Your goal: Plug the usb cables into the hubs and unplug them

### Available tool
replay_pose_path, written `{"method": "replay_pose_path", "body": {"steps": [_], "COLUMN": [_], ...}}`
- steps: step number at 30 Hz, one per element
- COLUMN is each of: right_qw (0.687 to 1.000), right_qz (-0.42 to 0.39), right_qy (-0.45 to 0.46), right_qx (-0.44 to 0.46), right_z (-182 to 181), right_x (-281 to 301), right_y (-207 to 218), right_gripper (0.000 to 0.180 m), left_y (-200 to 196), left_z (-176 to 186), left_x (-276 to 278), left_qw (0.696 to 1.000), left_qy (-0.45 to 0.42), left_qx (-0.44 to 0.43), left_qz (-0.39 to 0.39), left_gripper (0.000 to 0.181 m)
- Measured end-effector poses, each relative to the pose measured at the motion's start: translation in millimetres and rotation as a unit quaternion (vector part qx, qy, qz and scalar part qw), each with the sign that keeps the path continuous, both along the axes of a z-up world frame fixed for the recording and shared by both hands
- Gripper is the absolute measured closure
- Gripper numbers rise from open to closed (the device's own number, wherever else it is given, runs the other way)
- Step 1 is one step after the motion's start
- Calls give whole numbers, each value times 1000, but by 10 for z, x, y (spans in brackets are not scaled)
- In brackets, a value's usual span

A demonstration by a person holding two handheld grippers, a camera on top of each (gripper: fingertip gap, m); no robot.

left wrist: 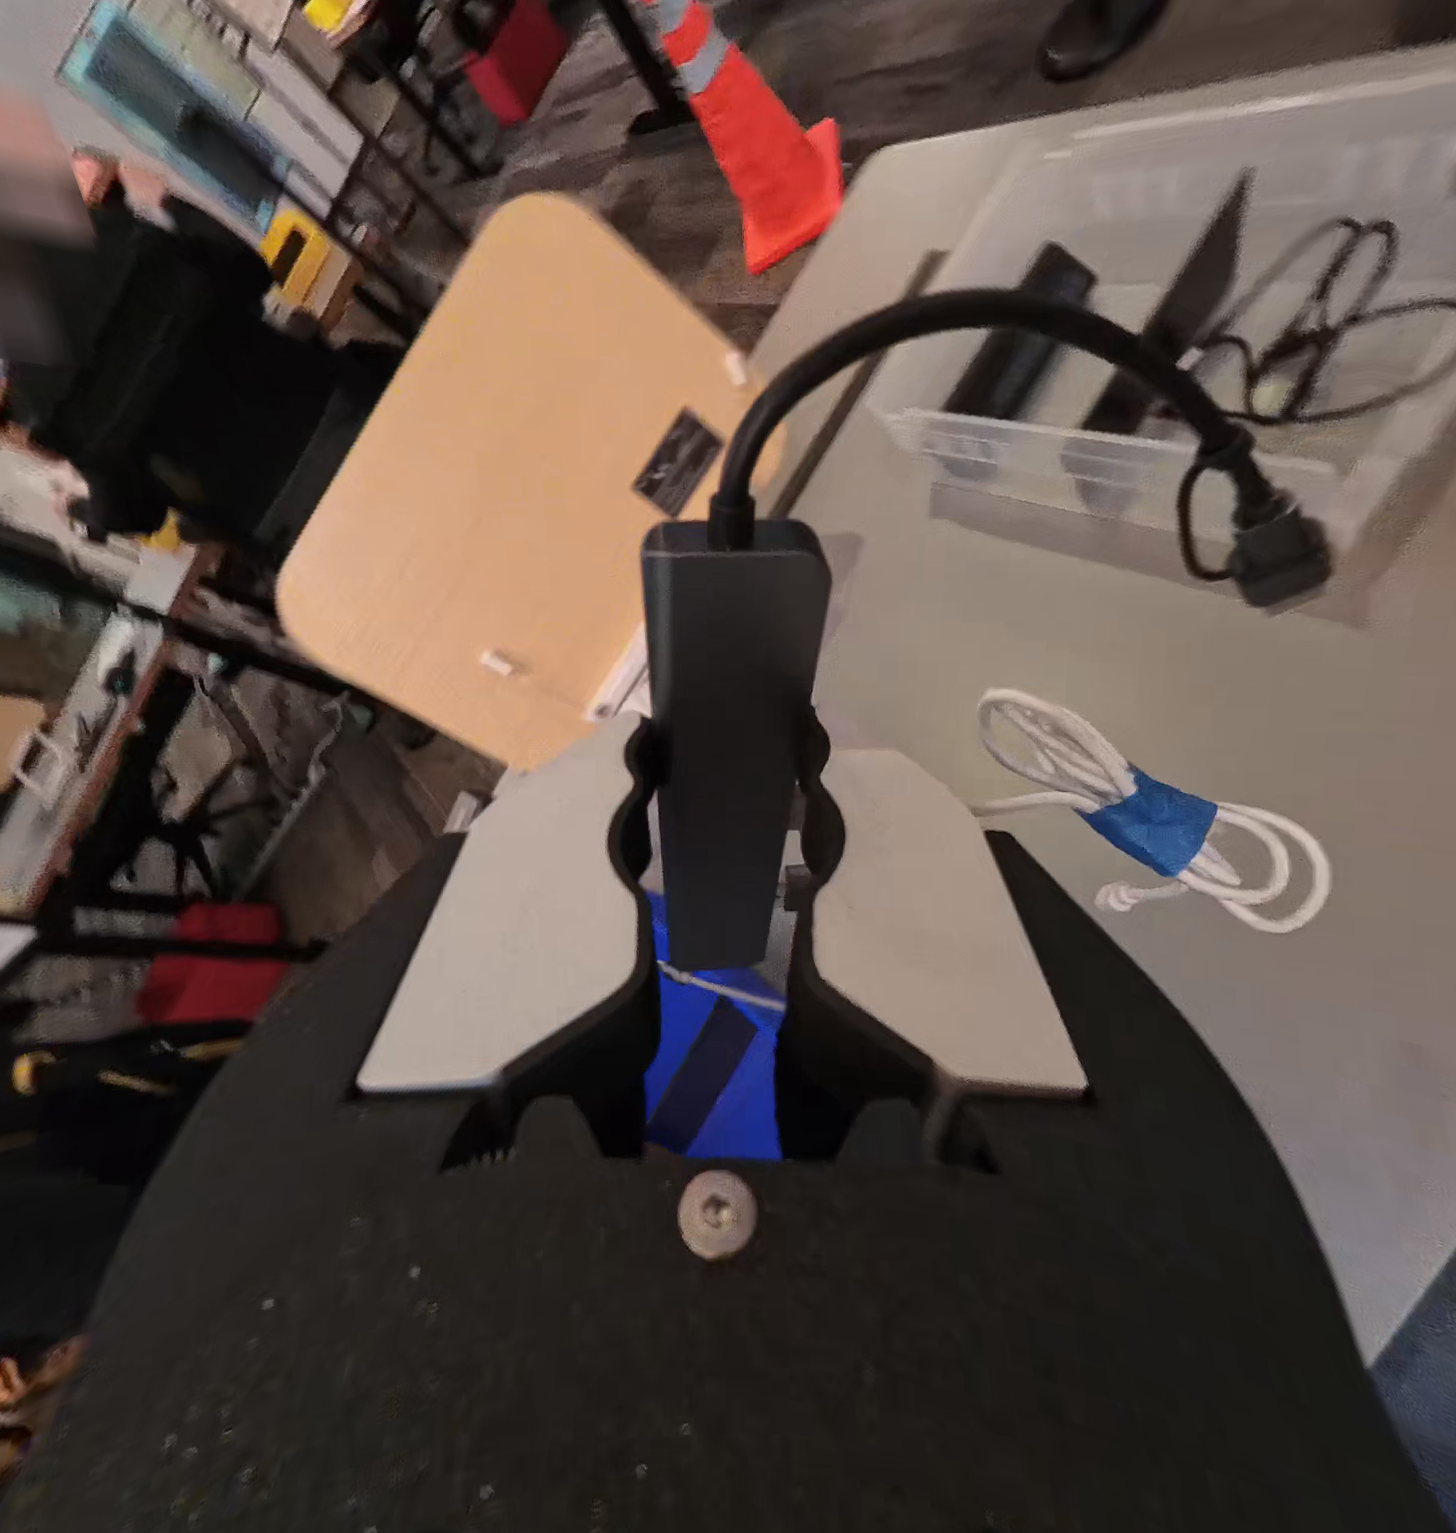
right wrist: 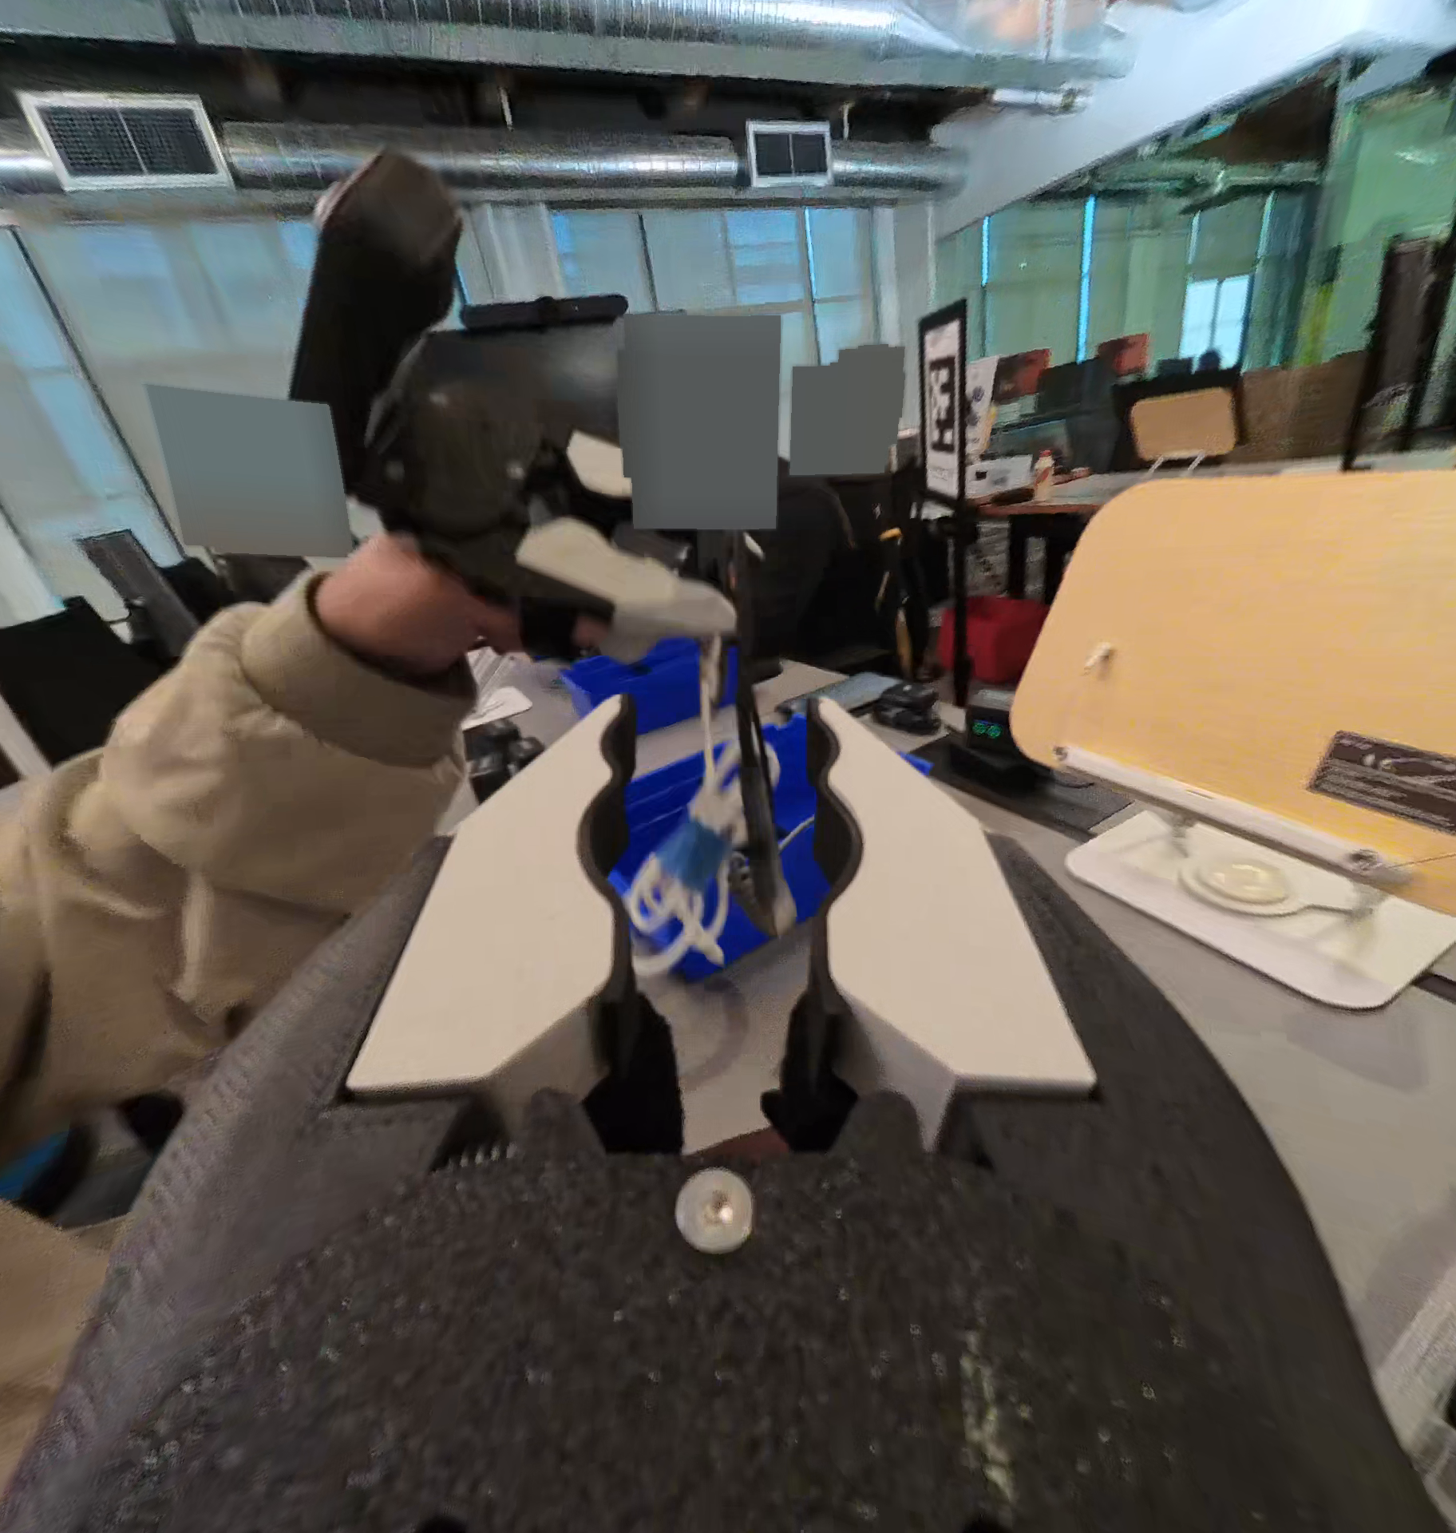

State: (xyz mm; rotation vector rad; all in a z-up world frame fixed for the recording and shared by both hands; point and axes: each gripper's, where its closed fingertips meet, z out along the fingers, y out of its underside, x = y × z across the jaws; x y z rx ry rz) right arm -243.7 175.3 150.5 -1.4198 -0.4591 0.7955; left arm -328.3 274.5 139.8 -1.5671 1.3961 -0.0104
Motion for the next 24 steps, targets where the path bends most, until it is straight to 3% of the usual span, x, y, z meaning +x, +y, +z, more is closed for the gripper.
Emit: {"method": "replay_pose_path", "body": {"steps": [3, 7, 9, 10, 14, 19, 21, 24], "right_qw": [999, 991, 989, 990, 988, 964, 947, 927], "right_qz": [-20, -32, -13, 4, 48, 125, 165, 195], "right_qy": [-30, -86, -100, -79, -13, 108, 144, 177], "right_qx": [-19, -93, -108, -118, -147, -208, -235, -267], "right_z": [-93, -588, -767, -783, -794, -779, -819, -916], "right_x": [-23, 7, 45, 49, 215, 442, 424, 390], "right_y": [44, 210, 237, 221, 234, 261, 261, 299], "right_gripper": [139, 134, 160, 168, 171, 171, 171, 171], "left_y": [-286, -570, -645, -634, -723, -774, -751, -694], "left_z": [-302, -708, -828, -850, -832, -963, -1078, -1138], "left_x": [370, 800, 945, 983, 1005, 629, 525, 370], "left_qw": [998, 993, 992, 992, 989, 973, 971, 970], "left_qy": [40, 74, 76, 75, -2, -126, -149, -181], "left_qx": [41, 56, 49, 54, 24, -56, -24, 29], "left_qz": [-23, -71, -85, -86, -144, -183, -183, -159], "left_gripper": [148, 148, 148, 148, 149, 128, 124, 134]}}
